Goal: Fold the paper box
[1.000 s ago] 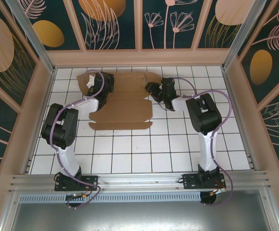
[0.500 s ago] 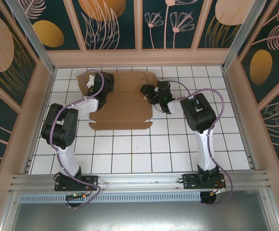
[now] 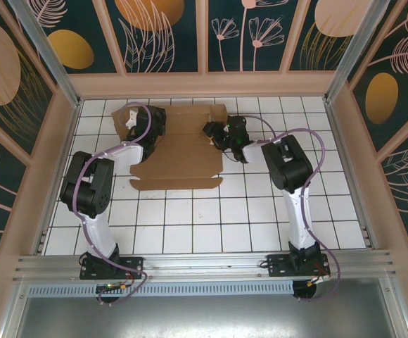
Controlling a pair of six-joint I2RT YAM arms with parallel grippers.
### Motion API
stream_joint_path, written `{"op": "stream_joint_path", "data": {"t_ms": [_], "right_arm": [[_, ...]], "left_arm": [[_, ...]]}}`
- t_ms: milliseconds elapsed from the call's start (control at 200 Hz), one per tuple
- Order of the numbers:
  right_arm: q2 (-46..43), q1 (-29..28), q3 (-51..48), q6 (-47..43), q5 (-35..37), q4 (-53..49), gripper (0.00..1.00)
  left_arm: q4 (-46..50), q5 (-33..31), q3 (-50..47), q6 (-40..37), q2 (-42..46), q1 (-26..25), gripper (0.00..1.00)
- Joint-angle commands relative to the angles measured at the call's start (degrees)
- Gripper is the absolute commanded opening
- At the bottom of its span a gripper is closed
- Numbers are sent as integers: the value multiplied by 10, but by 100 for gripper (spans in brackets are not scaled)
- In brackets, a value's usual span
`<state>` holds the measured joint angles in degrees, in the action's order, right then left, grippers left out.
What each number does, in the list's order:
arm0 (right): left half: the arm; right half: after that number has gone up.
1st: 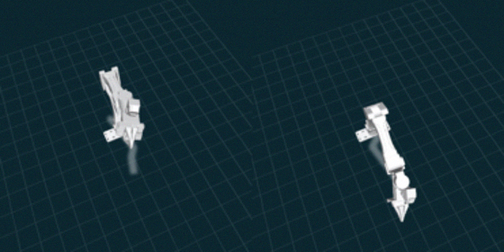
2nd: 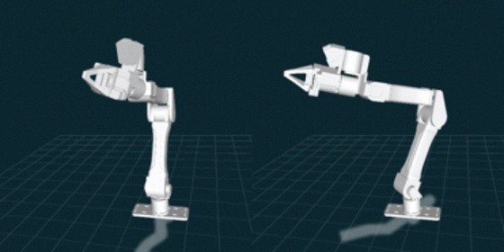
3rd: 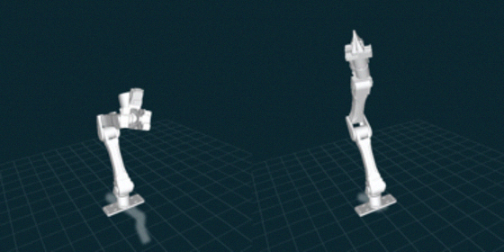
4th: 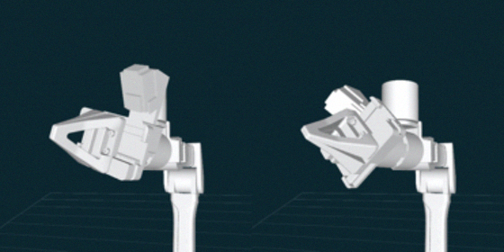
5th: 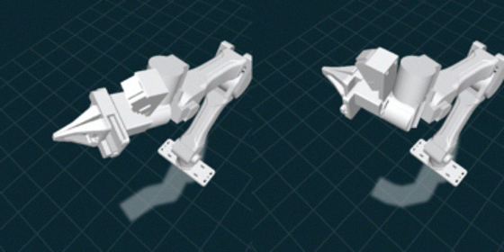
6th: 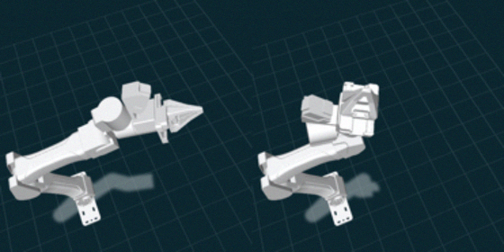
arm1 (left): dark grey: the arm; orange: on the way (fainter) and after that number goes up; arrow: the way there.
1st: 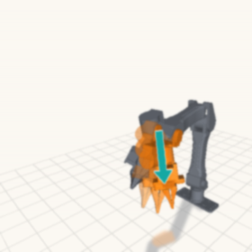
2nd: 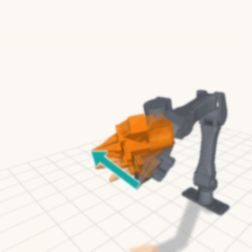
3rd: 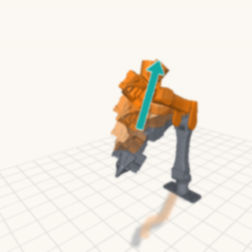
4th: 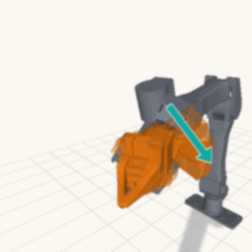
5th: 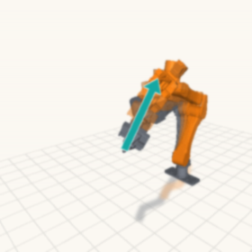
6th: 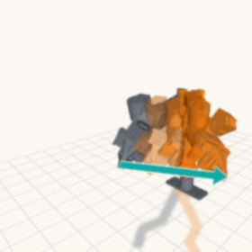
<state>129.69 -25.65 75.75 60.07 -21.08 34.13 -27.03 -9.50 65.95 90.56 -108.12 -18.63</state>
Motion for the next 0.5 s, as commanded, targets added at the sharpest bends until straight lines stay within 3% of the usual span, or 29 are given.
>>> {"op": "stream_joint_path", "data": {"t_ms": [0, 260, 410, 495], "right_arm": [[-44, 0, -37, -41, -6, -26, 54], [-208, 50, -120, -186, -5, -133, 54], [-259, 61, -96, -355, 66, -240, 49], [-269, 60, -89, -460, 99, -244, 55]], "left_arm": [[121, 4, -36, -1, -28, 4, 0], [126, 0, -40, 1, -22, 12, 0], [127, 5, -38, -1, -24, 12, 0], [127, 6, -38, -1, -24, 12, 0]]}}
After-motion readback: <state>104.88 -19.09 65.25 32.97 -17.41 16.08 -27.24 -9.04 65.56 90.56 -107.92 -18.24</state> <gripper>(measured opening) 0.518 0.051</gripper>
